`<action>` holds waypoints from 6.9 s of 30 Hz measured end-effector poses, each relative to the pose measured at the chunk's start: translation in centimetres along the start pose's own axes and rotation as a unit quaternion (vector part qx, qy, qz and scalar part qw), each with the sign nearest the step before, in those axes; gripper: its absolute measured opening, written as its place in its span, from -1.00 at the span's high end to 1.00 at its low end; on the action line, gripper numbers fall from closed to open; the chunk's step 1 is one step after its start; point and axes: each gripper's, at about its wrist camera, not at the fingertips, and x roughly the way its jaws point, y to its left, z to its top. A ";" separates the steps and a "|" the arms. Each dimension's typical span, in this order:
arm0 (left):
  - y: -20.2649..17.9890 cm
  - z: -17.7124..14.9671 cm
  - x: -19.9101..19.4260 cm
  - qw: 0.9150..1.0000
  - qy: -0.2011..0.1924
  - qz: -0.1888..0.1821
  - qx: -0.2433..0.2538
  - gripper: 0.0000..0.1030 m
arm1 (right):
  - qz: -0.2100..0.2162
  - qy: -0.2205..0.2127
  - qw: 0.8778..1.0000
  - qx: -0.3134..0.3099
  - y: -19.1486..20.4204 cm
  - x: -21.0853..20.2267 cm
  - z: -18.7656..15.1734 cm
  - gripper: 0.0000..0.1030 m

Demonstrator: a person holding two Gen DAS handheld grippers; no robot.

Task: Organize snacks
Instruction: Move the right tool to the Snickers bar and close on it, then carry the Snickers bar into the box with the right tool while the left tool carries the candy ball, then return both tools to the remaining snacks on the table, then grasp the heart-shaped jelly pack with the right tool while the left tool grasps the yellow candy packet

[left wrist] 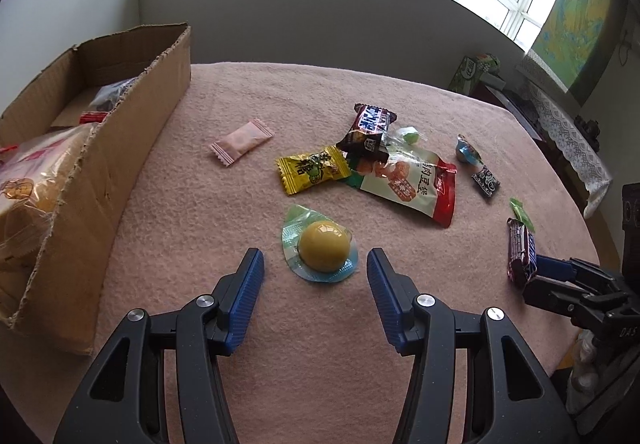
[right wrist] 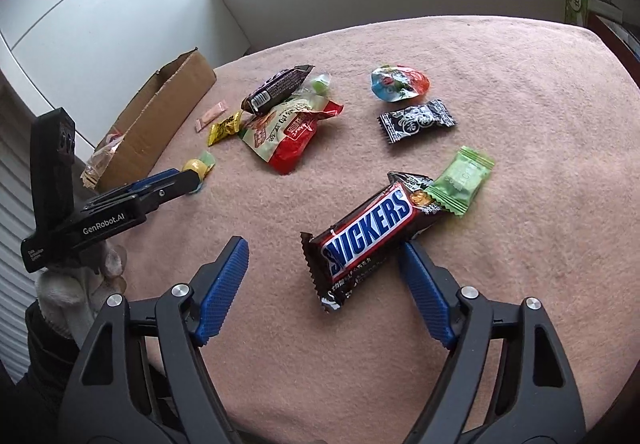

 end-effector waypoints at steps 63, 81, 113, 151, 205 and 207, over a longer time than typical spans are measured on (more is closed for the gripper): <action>2.7 2.8 -8.0 0.990 -0.140 0.033 -0.015 0.48 | 0.012 -0.094 0.988 -0.124 13.9 -0.6 8.1 0.42; 12.1 3.6 -10.1 0.977 -0.170 0.089 -0.090 0.48 | 0.044 -0.062 0.985 -0.152 22.4 9.4 13.2 0.42; 11.9 3.1 -10.9 0.975 -0.176 0.086 -0.105 0.19 | 0.034 -0.094 0.988 -0.121 18.6 4.8 12.9 -0.50; 0.3 5.5 2.5 0.999 -0.010 -0.018 -0.031 0.19 | -0.047 -0.024 0.998 0.027 -5.3 3.2 11.4 -0.50; -1.3 3.3 3.6 0.998 0.011 0.035 0.054 0.64 | -0.120 -0.016 0.991 -0.054 -1.3 5.5 10.4 0.23; -1.4 3.3 3.6 0.998 0.010 0.037 0.058 0.63 | -0.121 -0.018 0.991 -0.054 -1.2 5.4 10.5 0.23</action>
